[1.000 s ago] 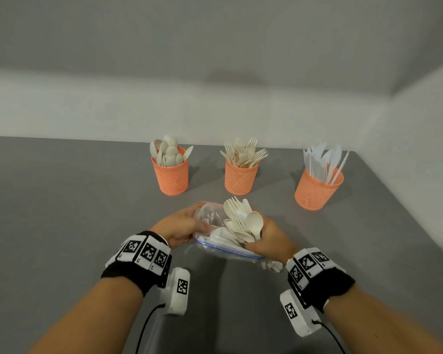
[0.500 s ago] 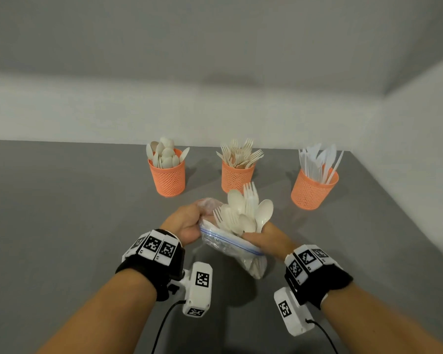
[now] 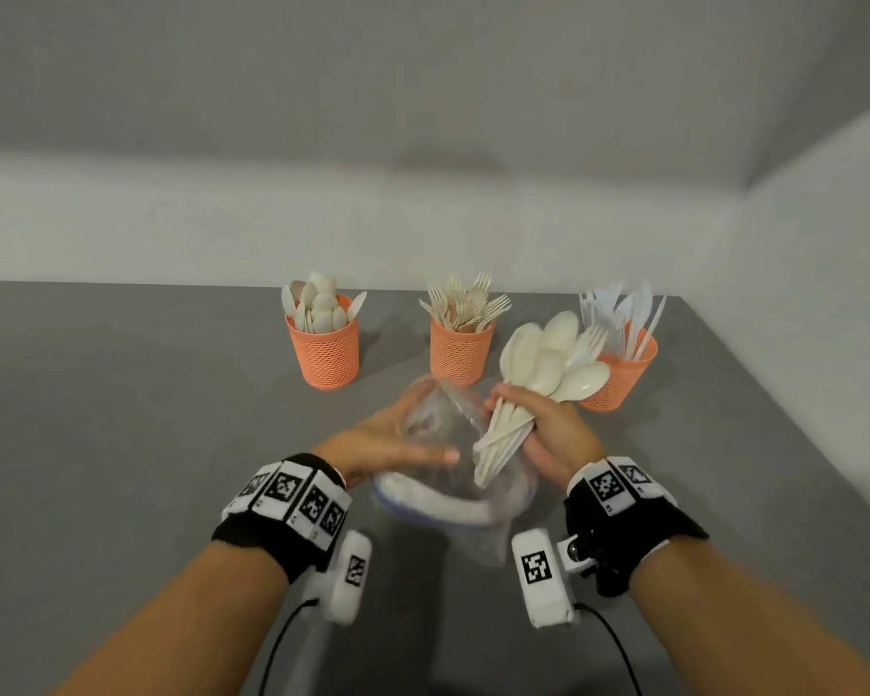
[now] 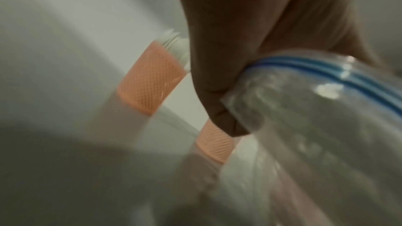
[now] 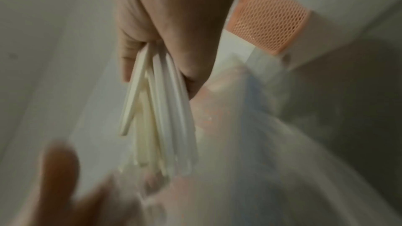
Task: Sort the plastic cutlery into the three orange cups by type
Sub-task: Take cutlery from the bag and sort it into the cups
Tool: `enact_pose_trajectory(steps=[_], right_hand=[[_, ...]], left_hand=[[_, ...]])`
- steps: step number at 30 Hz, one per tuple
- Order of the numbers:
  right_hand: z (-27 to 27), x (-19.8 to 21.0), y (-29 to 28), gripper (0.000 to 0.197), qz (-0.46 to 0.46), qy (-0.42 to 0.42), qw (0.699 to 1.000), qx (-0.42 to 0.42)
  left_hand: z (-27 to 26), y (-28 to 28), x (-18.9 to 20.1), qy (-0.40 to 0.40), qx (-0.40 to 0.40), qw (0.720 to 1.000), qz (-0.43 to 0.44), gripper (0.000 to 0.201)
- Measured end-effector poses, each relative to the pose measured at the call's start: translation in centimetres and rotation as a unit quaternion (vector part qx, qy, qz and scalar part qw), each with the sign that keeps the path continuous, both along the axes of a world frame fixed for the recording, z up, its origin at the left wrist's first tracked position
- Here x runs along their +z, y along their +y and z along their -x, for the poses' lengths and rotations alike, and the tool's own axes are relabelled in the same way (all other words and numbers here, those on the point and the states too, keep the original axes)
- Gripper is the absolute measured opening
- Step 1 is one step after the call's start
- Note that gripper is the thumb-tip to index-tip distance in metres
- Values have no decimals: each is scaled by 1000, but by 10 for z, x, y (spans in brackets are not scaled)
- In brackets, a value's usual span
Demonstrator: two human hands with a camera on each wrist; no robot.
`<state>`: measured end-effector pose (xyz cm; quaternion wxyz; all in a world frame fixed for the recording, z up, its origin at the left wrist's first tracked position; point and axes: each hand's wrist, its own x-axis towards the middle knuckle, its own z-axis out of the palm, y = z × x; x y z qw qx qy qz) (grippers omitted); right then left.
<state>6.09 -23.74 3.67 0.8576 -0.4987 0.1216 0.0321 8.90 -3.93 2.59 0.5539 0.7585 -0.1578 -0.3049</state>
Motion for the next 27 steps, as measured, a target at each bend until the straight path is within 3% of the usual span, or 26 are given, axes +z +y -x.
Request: enact_pose_trajectory(steps=[1,3,6,8,10,12,15,18,20,22,23,25,27], right_hand=[[-4,4,-5,6,-12,-4,1000,-19],[-7,10,-13,2,0,-11,999,-33],[-7,13,-15,8,38,-13,999,-13],[-5,14,-12,15,67,-3,998,1],[-3,16,-8,20,100,4,995,10],[-1,17,-4,23,131,4,991,25],[3,22,4,30,157,-10,987,45],[6,30,13,29,185,-26,979,75],[9,36,19,30,192,-40,976,99],[12,42,24,35,195,-57,969,143],[15,44,28,37,198,-67,962,175],[19,47,35,43,191,-66,953,226],[20,48,39,44,178,-36,952,246]], left_hand=[[0,4,-4,-57,-25,993,-97,116],[0,9,-15,-122,8,965,-233,119],[1,10,-23,-100,160,946,-263,110],[2,8,-23,-89,193,929,-302,99],[1,7,-21,-144,206,903,-350,88],[1,5,-10,-241,251,885,-307,75],[3,-3,8,-385,311,847,-192,40],[6,-13,14,-420,313,835,-167,33],[9,-19,16,-375,280,875,-128,41],[15,-27,23,-219,191,957,-3,56],[19,-31,26,-113,147,978,92,59],[25,-36,28,47,109,964,237,50],[29,-38,32,121,104,940,300,32]])
